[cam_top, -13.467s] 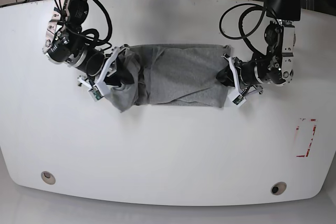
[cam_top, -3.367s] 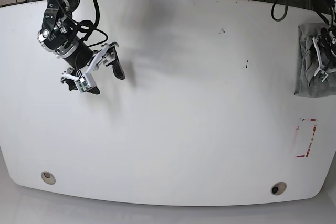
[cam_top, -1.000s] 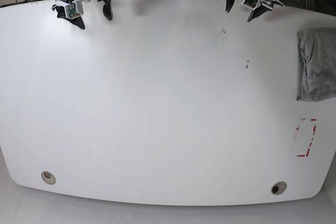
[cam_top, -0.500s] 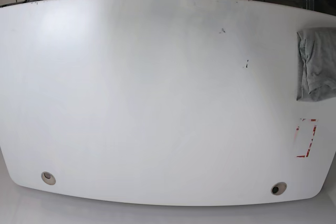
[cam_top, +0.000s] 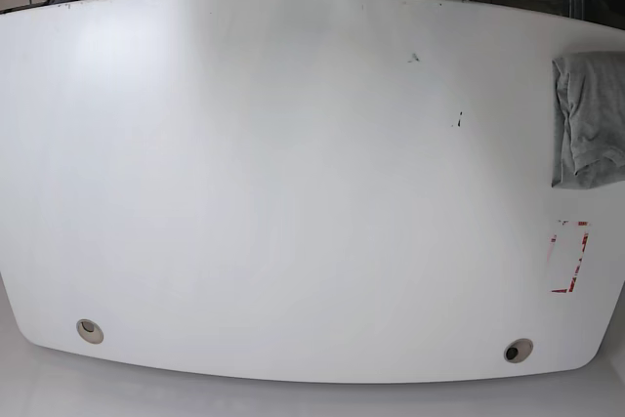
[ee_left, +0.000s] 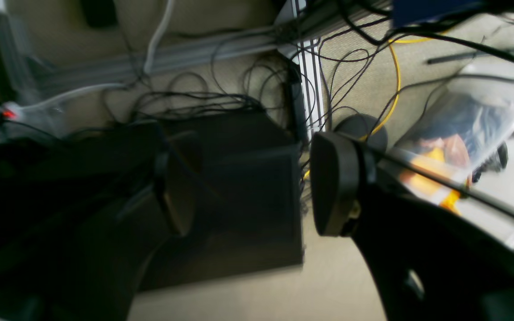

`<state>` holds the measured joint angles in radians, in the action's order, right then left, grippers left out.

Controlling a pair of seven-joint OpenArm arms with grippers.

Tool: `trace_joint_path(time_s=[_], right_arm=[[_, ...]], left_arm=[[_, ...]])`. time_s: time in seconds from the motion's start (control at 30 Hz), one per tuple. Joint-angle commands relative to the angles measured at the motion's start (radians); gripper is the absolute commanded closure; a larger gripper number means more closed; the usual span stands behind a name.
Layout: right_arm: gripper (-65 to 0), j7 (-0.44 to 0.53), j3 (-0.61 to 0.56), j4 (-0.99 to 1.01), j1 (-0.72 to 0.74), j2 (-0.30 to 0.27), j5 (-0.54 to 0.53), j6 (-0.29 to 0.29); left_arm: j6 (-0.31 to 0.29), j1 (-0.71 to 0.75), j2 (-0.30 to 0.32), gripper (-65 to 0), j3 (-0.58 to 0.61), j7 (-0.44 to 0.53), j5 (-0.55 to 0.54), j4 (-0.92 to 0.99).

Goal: Layout the t-shirt on the table in an organized manner, then fold the t-shirt properly

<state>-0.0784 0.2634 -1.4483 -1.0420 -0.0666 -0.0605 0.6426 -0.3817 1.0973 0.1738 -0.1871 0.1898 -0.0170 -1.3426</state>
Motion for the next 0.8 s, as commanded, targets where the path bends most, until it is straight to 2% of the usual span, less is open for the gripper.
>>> trace_joint_path(time_s=[0.0,0.17,0.37,0.53,0.77], right_arm=[[-49.5,0.018,0.003,0.085,0.052,-0.005,0.027,0.01],[-49.5,0.018,0.017,0.255,0.18,-0.012,0.087,0.01],[-49.5,0.018,0.023,0.38,0.273,-0.042,0.1,0.01],[-49.5,0.012,0.023,0.441,0.335,-0.066,0.101,0.009],[-49.5,0.016,0.021,0.568,0.431,-0.092,0.101,0.009]], left_arm=[[-0.004,-0.05,0.016,-35.1,0.022,0.014,-0.005,0.105],[-0.004,-0.193,0.02,-35.1,0.03,0.014,-0.002,0.3],[-0.004,-0.357,0.019,-35.1,0.03,0.014,0.078,0.487],[-0.003,-0.464,0.019,-35.1,0.028,0.014,0.094,0.618],[0.089,-0.604,0.019,-35.1,0.028,0.014,0.094,0.837]])
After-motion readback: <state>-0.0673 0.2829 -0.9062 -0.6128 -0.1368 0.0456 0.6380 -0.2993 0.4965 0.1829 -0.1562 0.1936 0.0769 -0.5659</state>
